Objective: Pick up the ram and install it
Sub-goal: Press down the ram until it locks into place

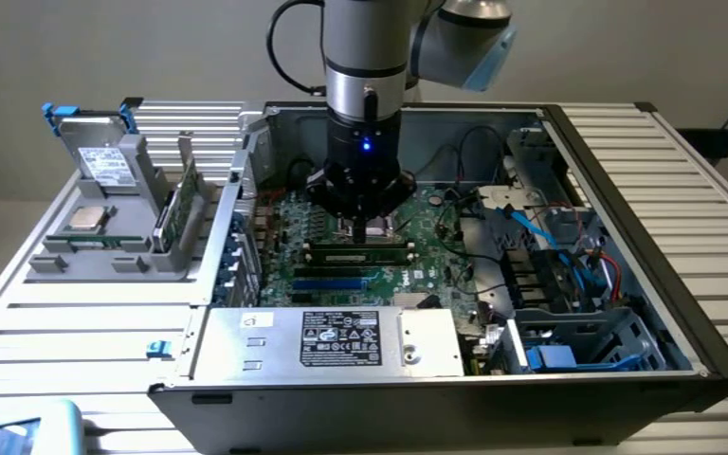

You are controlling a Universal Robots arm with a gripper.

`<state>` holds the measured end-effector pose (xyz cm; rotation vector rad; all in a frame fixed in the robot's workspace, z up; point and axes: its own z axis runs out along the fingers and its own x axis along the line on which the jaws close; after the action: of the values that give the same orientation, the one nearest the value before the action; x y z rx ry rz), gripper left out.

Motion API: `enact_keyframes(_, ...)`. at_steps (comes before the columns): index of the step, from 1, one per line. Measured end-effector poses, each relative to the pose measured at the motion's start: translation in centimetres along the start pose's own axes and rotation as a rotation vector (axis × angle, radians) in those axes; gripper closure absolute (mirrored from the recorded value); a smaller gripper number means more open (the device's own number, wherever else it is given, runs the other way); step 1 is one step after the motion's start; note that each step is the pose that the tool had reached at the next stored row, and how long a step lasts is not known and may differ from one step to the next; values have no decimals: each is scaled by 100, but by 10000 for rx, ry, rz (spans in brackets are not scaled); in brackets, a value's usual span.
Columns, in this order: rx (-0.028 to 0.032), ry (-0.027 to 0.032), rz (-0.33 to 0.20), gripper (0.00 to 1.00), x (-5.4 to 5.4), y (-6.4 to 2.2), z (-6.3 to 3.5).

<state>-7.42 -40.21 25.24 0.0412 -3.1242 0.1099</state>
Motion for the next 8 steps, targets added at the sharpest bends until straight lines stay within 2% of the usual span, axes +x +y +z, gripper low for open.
enact_keyframes(1,20,-3,85,89,0,0,1)
enact_keyframes(5,224,-52,354,89,0,0,0)
enact_keyframes(6,250,-64,413,89,0,0,0)
enact_keyframes(8,259,-94,475,89,0,0,0)
